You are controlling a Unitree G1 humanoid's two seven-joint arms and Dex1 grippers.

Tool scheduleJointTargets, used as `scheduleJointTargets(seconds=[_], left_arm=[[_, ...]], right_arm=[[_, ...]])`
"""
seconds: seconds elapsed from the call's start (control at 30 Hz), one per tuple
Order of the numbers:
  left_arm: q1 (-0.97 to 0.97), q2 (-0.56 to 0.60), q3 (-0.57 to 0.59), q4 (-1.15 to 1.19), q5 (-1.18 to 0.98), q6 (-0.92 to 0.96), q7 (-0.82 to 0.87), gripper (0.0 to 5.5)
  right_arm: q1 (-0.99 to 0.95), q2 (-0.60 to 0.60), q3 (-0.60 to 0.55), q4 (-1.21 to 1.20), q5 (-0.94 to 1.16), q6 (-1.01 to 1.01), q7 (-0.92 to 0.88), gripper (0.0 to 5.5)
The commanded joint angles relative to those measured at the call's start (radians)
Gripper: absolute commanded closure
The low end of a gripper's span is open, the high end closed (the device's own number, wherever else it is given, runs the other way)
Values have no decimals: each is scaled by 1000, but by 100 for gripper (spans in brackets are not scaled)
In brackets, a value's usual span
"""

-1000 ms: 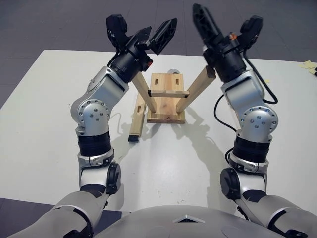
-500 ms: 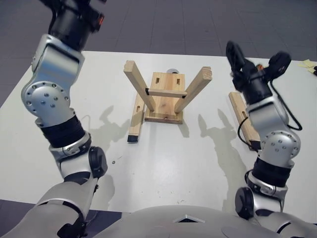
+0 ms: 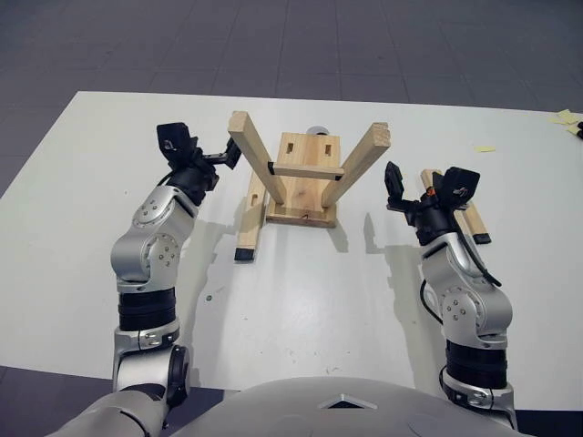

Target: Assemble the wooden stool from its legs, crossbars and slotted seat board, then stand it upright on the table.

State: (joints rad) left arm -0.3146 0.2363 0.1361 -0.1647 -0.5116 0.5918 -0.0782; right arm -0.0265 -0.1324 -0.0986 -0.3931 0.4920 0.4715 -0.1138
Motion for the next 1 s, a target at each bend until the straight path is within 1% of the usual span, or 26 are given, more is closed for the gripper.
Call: scheduleJointTargets(seconds=[0.03, 0.2, 0.33, 0.43, 0.53, 0.57, 0.67, 0.73, 0.87, 1.0], left_arm=[[-4, 5, 11, -11, 19, -5, -13, 11], [43, 4, 27, -44, 31, 7, -6, 11], [56, 13, -1, -46, 143, -31, 46, 11], [49, -16, -51, -91, 162, -20, 38, 11], [36, 5, -160, -174, 141, 30, -63, 11], [28, 20, -182, -208, 120, 59, -102, 11], [-7, 55, -192, -257, 89, 113, -160, 11], [-9, 68, -180, -243, 101, 119, -169, 11], [34, 84, -167, -184, 167, 102, -153, 11], [25, 82, -122, -128, 204, 86, -111, 11]], right_arm=[[-18, 22, -27, 2, -17, -6, -10, 10], [-9, 37, -67, -37, -68, -13, -60, 10], [-23, 79, -63, -83, -131, 16, -145, 10], [-78, 145, -15, -92, -95, 69, -157, 10], [-143, 150, 94, -92, -50, 141, -58, 10], [-158, 149, 103, -91, -37, 158, -38, 10], [-166, 141, 82, -94, -25, 175, -22, 10], [-164, 137, 65, -97, -24, 181, -24, 10], [-154, 126, 23, -95, -20, 194, -26, 10], [-159, 75, -37, -59, -46, 184, -6, 10]])
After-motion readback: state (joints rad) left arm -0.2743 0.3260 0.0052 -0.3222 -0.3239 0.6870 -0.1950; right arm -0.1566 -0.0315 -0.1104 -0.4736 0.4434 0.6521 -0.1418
